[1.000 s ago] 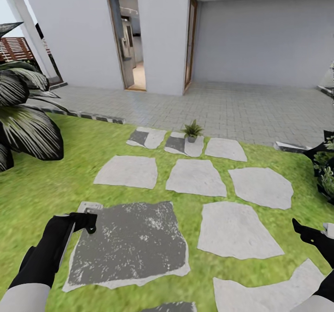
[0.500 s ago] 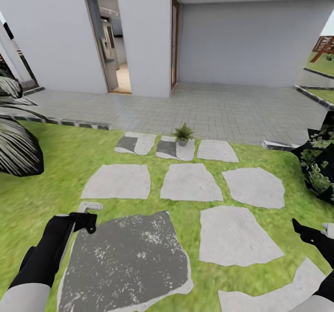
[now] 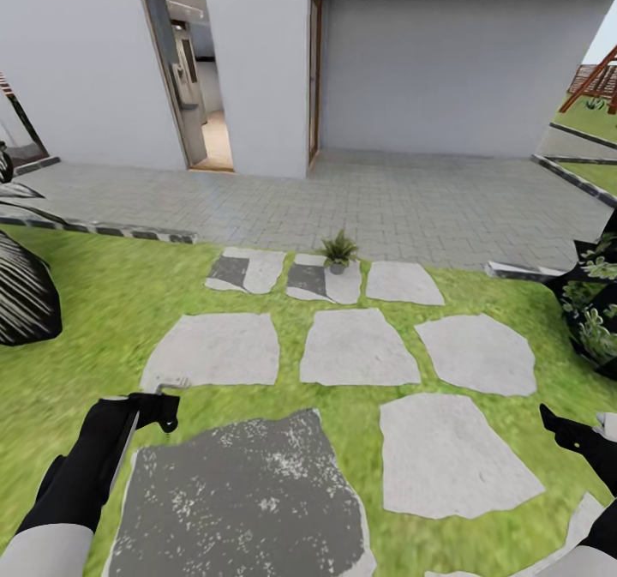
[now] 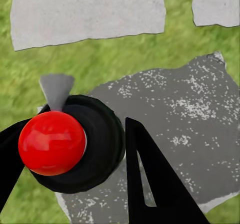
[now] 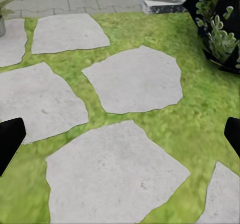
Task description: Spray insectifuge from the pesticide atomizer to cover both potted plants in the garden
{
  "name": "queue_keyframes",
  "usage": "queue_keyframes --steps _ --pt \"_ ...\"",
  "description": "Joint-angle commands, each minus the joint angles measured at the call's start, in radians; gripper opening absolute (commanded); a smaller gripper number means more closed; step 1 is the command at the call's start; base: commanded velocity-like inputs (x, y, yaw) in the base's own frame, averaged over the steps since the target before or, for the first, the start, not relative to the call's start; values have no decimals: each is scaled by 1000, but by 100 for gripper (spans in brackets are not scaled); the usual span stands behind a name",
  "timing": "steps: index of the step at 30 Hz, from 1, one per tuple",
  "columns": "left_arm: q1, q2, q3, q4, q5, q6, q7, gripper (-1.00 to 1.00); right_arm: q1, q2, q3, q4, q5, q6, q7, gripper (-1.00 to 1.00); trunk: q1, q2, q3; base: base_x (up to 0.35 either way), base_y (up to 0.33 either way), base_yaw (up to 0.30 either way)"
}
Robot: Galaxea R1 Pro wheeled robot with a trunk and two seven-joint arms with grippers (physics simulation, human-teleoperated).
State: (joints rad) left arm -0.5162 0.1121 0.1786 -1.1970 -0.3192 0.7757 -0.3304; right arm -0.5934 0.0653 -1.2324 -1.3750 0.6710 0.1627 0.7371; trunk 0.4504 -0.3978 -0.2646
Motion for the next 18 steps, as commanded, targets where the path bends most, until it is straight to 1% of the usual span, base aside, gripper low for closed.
queue_keyframes --steps 1,9,12,18 --pt "-1 0 1 -1 -8 3 -10 -100 -2 1 -2 -2 4 4 7 100 0 -2 -2 293 208 0" --pt "-2 0 1 -1 -8 3 -10 -100 -2 1 -2 -2 4 4 7 100 0 -2 -2 293 207 -13" --pt "-1 0 1 -1 -8 3 -10 -100 -2 1 -2 -2 4 4 7 100 0 -2 0 293 206 -201" --pt "-2 0 1 -1 -8 3 -10 -100 -2 1 -2 -2 4 4 7 100 0 -2 5 293 206 -268"
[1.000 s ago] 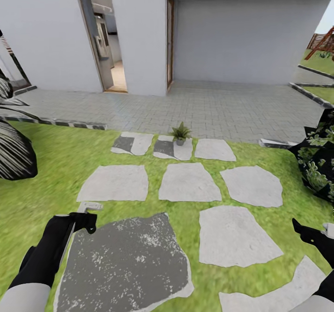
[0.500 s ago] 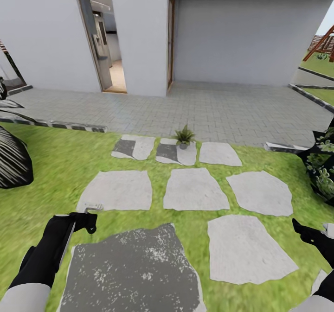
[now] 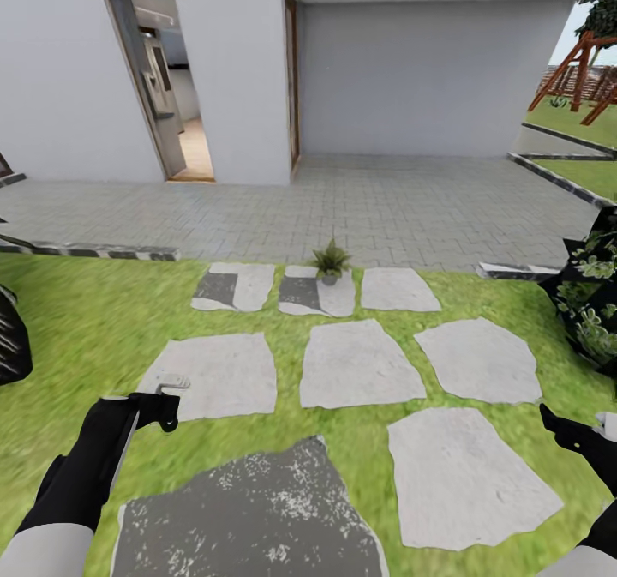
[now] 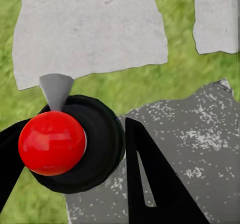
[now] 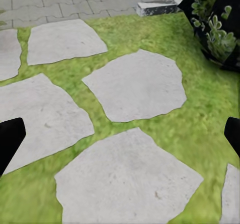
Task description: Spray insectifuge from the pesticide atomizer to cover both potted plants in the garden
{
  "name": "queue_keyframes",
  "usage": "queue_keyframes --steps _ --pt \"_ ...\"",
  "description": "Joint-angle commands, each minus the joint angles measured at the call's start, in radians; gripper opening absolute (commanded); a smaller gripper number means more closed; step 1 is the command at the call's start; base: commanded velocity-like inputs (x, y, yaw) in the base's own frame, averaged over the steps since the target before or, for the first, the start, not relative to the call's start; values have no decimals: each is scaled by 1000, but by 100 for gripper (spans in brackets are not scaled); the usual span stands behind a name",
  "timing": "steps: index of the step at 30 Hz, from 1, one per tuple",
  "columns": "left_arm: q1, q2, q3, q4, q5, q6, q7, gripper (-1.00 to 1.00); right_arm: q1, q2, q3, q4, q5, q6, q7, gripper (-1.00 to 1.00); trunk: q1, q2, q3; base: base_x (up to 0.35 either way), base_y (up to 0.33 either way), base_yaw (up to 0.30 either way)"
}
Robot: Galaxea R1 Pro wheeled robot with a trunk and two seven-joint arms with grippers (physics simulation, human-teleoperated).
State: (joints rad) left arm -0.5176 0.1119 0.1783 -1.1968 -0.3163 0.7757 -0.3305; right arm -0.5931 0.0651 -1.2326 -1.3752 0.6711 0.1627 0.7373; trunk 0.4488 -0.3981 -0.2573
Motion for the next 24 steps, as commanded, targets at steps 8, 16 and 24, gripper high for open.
queue_keyframes --steps 8,16,24 --pt "-1 0 1 -1 -10 3 -10 -100 -2 1 -2 -2 4 4 7 100 1 -2 2 294 200 -136" --pt "-1 0 1 -1 -10 3 -10 -100 -2 1 -2 -2 4 4 7 100 1 -2 2 296 183 -4" --pt "-1 0 1 -1 -10 3 -10 -100 -2 1 -2 -2 4 4 7 100 1 -2 2 319 104 0"
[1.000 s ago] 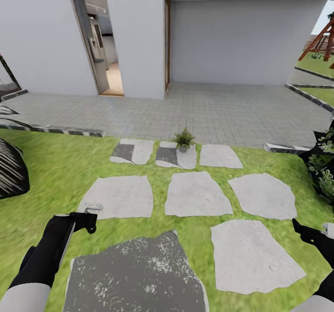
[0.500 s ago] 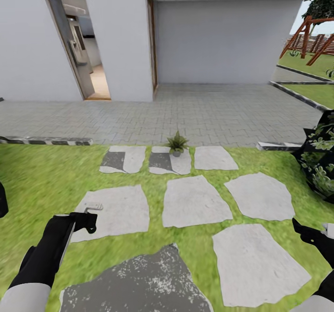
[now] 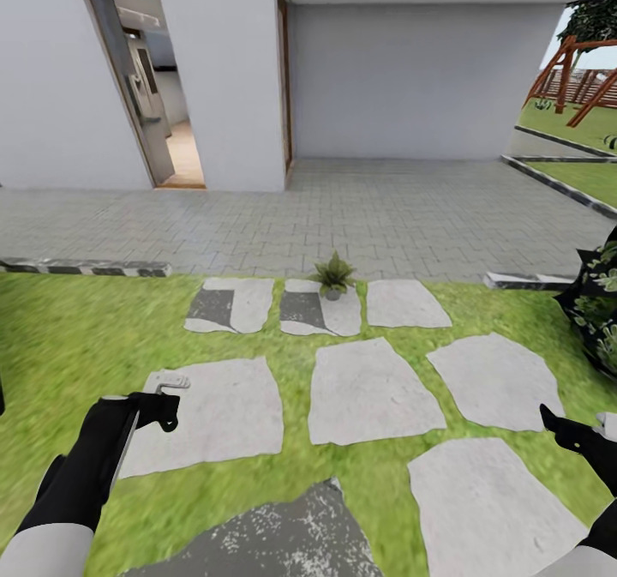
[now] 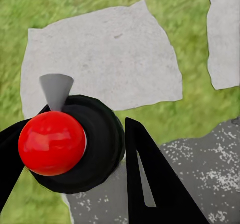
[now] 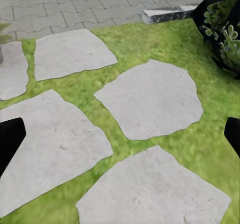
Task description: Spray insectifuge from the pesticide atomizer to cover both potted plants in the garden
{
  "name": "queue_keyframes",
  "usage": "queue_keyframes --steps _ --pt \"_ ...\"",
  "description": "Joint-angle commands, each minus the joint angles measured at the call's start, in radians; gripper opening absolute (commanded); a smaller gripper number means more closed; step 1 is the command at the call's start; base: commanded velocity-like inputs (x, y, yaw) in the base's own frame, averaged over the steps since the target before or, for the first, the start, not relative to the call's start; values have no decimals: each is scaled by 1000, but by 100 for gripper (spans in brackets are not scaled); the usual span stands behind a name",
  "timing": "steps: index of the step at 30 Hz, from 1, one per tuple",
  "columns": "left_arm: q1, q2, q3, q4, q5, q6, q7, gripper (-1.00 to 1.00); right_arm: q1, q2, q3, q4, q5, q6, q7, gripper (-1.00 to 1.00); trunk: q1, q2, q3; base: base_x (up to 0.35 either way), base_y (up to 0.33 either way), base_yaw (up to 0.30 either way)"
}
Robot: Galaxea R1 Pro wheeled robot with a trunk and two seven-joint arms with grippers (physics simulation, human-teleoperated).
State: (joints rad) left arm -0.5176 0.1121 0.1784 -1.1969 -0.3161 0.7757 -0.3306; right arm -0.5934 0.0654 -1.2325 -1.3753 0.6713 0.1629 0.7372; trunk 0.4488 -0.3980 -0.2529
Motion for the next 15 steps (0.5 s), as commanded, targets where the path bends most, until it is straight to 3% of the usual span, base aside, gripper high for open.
queue_keyframes --steps 1,15 --pt "-1 0 1 -1 -11 3 -10 -100 -2 1 -2 -2 4 4 7 100 1 -2 -2 337 13 0" --pt "-1 0 0 -1 -11 3 -10 -100 -2 1 -2 -2 5 4 7 100 1 -2 -2 340 1 0"
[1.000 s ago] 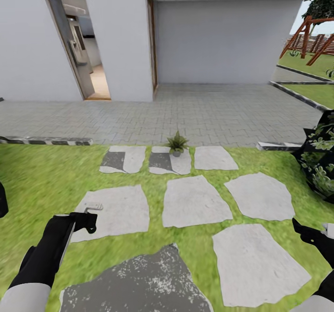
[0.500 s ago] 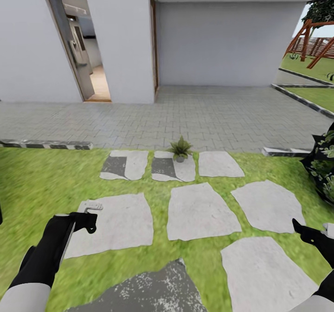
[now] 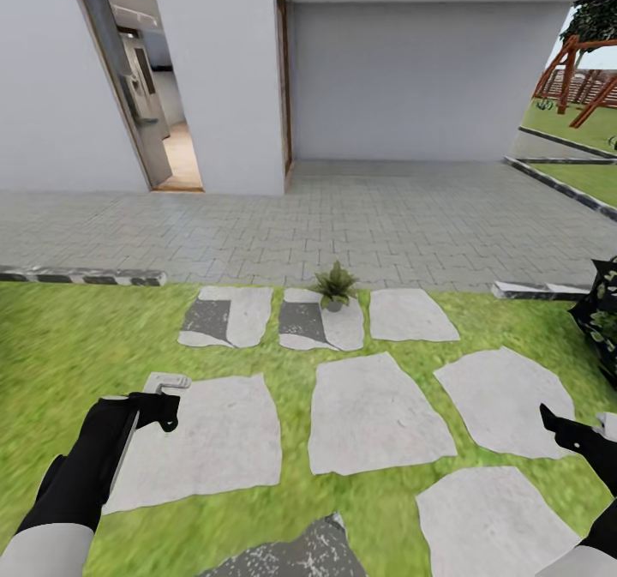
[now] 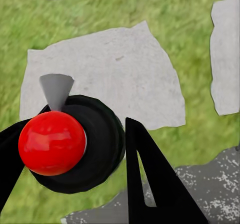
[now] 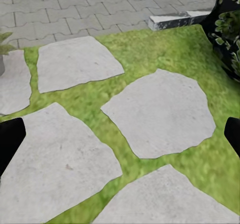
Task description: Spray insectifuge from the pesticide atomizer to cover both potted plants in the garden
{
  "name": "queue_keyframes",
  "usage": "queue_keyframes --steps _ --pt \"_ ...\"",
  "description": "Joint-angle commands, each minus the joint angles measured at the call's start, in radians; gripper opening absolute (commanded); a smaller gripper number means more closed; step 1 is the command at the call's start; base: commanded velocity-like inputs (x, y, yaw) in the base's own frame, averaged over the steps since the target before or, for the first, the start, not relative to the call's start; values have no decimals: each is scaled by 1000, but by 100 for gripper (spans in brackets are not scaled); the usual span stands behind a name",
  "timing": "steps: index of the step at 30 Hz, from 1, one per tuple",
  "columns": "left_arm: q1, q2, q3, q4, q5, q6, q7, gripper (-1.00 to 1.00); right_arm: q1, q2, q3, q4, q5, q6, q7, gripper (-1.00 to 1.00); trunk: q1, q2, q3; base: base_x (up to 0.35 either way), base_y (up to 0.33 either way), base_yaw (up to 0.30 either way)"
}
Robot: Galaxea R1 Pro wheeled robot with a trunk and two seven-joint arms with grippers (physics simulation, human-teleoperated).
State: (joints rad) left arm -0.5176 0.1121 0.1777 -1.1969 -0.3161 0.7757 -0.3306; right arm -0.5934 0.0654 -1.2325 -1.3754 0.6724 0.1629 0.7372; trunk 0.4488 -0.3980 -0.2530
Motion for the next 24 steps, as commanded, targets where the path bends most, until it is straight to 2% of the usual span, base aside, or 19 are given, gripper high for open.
queue_keyframes --steps 1,24 --pt "-1 -1 1 -1 -11 3 -10 -100 -2 1 -2 -2 4 4 7 100 1 -2 -2 340 0 0" --pt "-1 -1 1 -1 -11 3 -10 -100 -2 1 -2 -1 4 4 7 100 1 -2 -2 340 0 0"
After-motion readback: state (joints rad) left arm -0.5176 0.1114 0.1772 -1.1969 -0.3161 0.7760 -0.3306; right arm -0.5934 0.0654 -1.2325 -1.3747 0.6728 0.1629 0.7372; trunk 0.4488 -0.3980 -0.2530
